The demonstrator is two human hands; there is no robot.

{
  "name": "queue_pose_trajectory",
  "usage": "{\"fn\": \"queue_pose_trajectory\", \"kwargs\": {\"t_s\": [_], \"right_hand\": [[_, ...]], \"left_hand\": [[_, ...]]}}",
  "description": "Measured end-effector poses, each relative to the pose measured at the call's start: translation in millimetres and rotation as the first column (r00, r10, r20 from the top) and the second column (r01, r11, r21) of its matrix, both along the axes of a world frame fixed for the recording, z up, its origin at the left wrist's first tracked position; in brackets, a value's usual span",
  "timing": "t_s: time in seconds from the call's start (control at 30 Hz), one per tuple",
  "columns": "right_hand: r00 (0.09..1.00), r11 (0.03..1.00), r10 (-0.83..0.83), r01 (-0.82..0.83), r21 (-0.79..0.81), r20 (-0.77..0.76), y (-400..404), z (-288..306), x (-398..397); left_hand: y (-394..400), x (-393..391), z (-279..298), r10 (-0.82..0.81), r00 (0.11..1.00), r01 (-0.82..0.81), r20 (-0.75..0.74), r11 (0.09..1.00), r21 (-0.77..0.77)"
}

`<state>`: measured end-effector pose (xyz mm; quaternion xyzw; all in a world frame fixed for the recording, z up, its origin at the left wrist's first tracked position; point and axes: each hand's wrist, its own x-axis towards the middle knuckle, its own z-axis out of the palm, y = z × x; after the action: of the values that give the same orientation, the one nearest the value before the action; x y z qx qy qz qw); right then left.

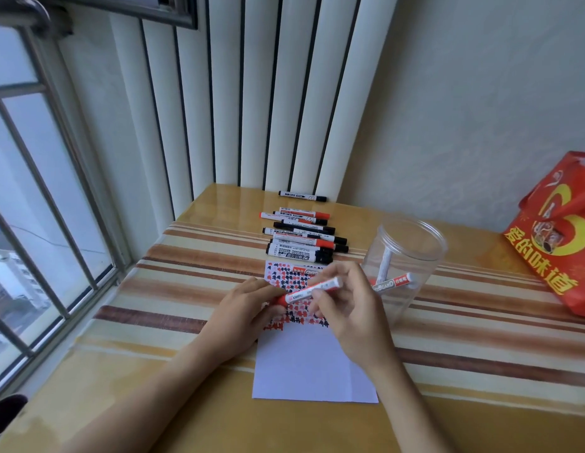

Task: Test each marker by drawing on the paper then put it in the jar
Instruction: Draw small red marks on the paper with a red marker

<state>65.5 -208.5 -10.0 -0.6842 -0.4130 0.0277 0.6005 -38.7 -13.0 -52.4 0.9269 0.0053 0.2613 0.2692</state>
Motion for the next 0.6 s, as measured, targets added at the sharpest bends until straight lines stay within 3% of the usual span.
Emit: {"fn": "queue_pose_trajectory", "kwargs": {"t_s": [0.17,0.3,0.37,0.5,0.6], "right_hand": [[0.975,0.962,-0.199,0.174,0.209,0.104,-4,41,-2],[0.841,0.826,-0.489,0.361,0.433,0.233,-25,91,14],[0.741,0.752,-0.616,0.452,0.479,0.268,-34,110,25],[0.592,0.698,-0.715,0.568,0.435,0.373,-45,127,37],[0.609,0.745,-0.652,0.626,0.232,0.452,-43,121,41]], "left_hand": [[5,-3,4,0.126,0.992,-0.124,0.024,0.989,-0.075],[14,-4,-4,0.231,0.963,-0.196,-0.141,0.954,0.226],[19,-3,-14,0.224,0.945,-0.163,-0.239,0.955,0.247],[20,-1,-18,0.206,0.946,-0.158,-0.251,0.967,0.201],[19,-2,-18,0.219,0.945,-0.167,-0.244,0.961,0.220]]}}
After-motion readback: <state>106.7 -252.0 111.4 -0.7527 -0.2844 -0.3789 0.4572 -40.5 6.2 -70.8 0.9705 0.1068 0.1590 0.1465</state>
